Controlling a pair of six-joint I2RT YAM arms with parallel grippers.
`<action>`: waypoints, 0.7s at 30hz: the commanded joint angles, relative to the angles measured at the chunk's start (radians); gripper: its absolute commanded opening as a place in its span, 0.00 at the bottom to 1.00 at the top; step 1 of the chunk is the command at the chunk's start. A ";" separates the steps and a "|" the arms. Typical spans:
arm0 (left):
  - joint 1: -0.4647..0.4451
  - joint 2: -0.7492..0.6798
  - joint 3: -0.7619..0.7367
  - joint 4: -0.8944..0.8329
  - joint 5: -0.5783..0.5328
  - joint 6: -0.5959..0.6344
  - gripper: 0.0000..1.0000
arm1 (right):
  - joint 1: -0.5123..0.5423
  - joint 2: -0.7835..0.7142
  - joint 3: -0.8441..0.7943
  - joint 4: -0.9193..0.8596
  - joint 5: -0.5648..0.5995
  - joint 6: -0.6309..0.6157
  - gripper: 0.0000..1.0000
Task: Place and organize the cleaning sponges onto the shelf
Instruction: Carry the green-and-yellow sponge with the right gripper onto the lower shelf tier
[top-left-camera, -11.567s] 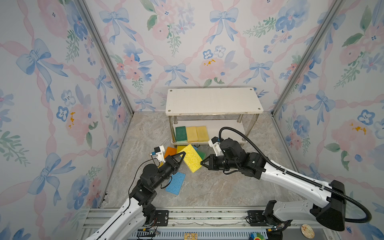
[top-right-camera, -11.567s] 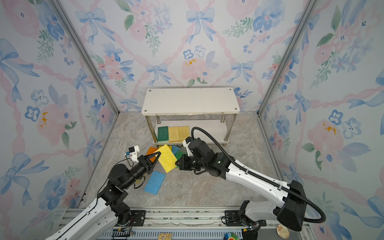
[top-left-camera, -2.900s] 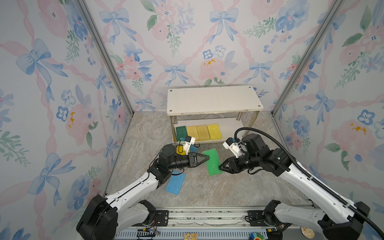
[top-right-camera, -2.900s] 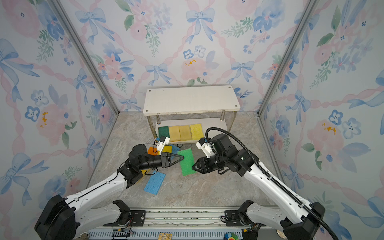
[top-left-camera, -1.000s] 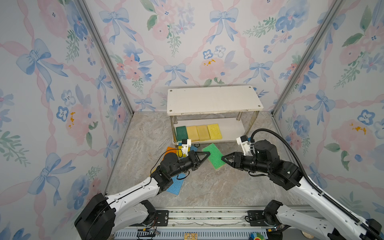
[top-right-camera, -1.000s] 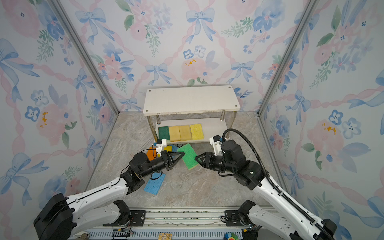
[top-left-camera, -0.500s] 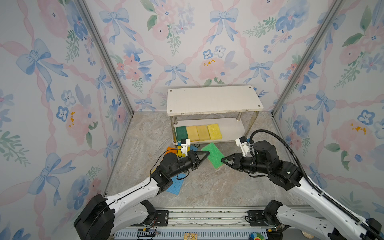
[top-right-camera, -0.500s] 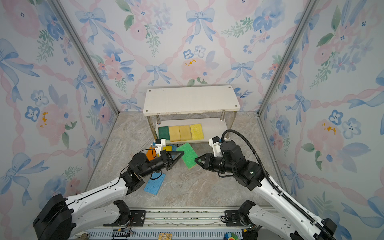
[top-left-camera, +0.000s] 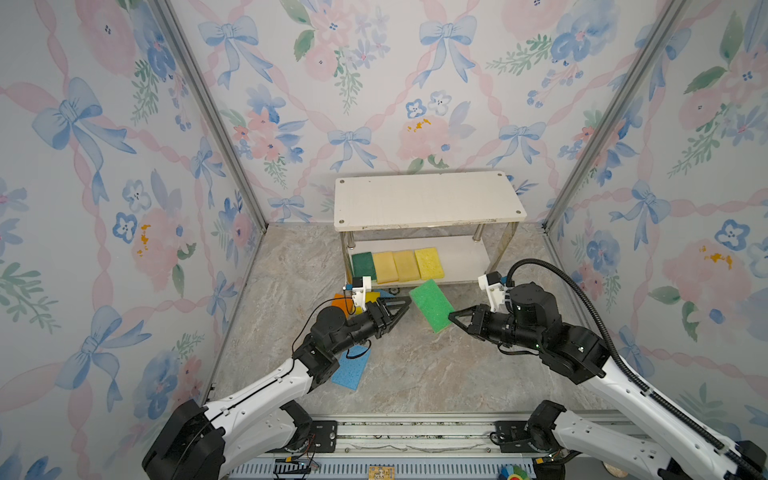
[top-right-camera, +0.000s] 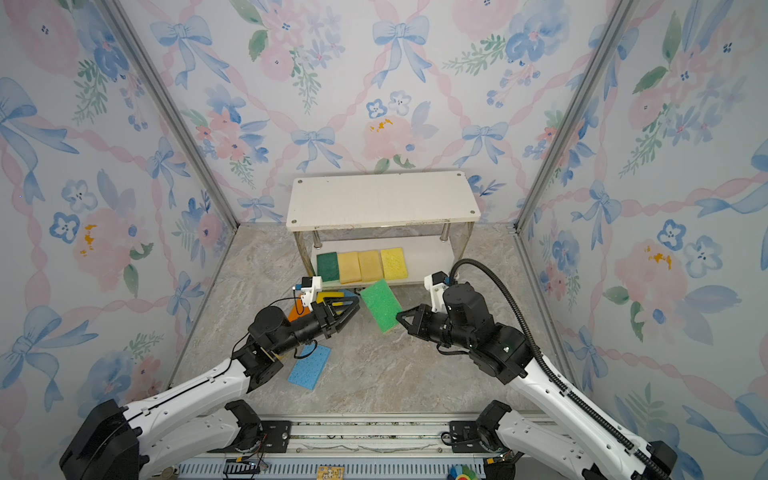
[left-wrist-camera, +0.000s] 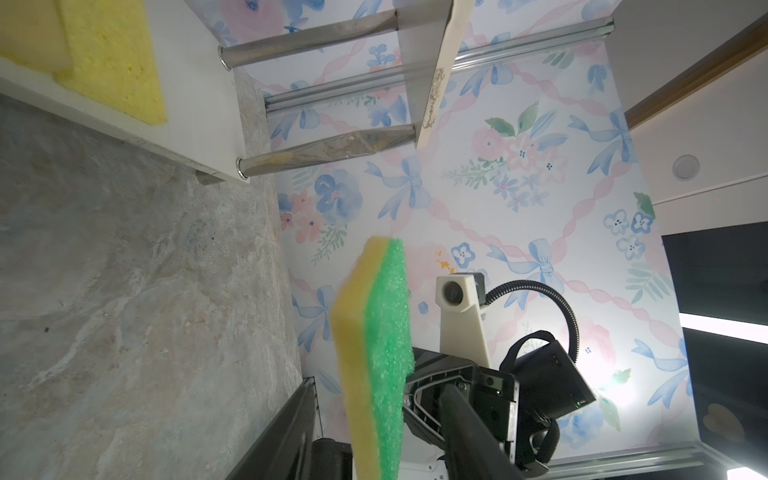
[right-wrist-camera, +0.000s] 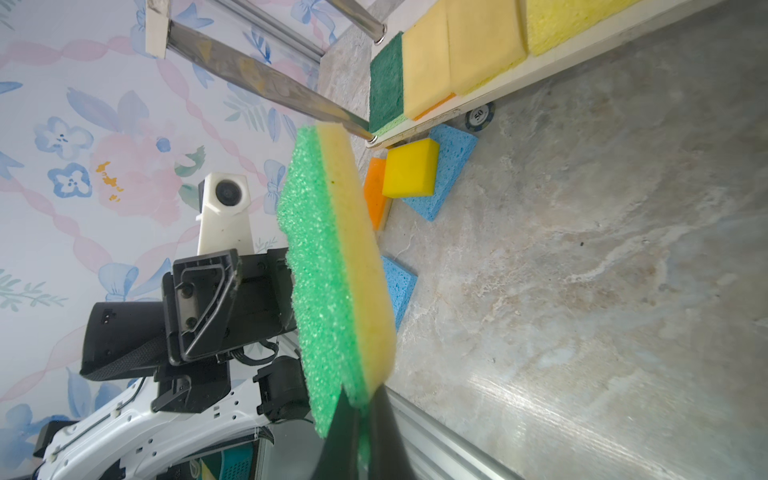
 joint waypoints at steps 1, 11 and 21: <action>0.065 -0.095 -0.043 -0.099 0.023 0.067 0.61 | -0.035 0.006 -0.015 0.023 0.103 0.012 0.00; 0.269 -0.361 -0.052 -0.546 0.065 0.268 0.79 | -0.153 0.171 -0.013 0.171 0.363 -0.105 0.00; 0.345 -0.458 -0.110 -0.560 0.162 0.227 0.85 | -0.225 0.359 -0.069 0.471 0.500 -0.234 0.00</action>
